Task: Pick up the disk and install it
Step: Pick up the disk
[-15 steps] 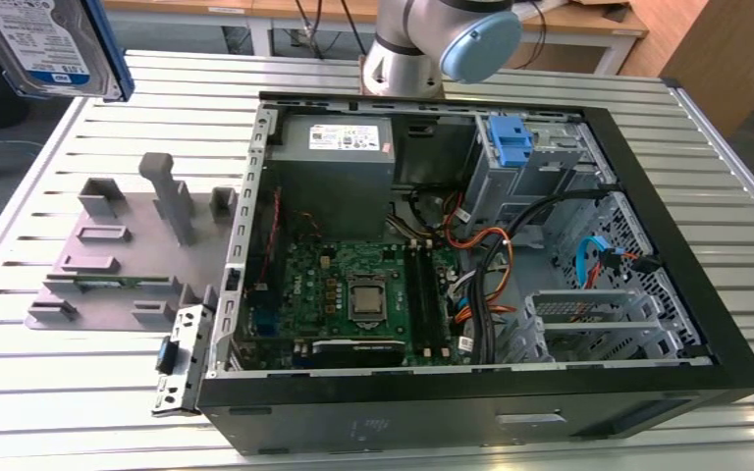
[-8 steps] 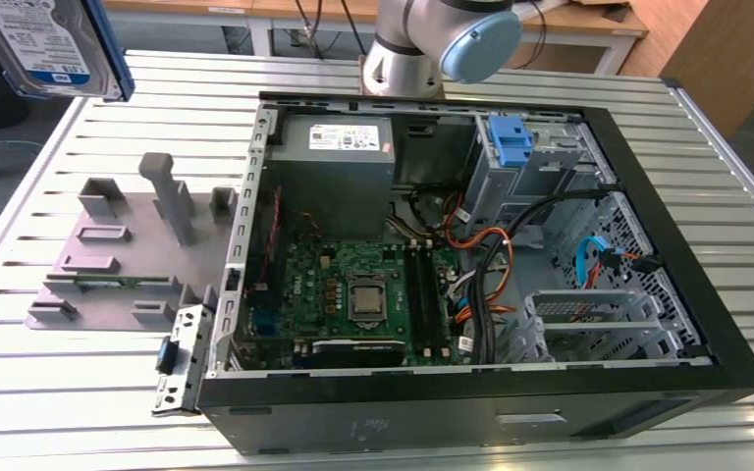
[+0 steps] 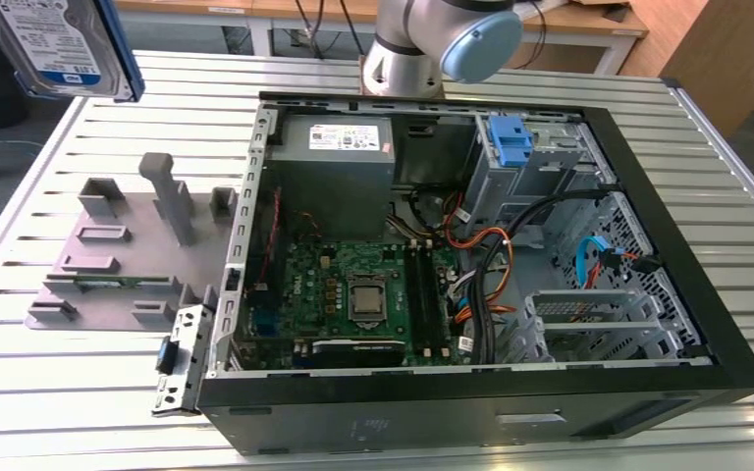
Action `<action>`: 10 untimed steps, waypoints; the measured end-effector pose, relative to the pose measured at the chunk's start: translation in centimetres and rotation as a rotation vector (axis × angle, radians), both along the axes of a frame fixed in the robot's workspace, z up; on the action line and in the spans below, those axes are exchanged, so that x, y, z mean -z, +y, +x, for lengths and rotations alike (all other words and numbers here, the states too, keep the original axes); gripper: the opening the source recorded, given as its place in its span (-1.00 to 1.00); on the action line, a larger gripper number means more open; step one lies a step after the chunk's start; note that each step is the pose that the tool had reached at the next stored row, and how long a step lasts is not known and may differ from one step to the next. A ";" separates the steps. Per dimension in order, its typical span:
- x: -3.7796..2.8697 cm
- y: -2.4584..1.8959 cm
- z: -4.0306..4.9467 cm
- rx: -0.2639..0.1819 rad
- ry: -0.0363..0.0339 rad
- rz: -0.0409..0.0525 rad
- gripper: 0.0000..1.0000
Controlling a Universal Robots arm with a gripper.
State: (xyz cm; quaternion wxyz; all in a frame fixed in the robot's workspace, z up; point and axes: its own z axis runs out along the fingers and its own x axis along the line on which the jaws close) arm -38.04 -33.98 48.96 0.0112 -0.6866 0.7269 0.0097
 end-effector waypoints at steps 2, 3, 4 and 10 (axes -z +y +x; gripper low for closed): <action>0.01 0.00 0.39 0.000 -0.0001 0.0001 -0.30; 0.00 0.00 0.60 0.000 -0.0001 0.0000 -0.30; 0.01 0.00 0.83 0.000 -0.0001 0.0001 -0.30; 0.00 0.00 2.17 0.000 -0.0001 0.0001 -0.30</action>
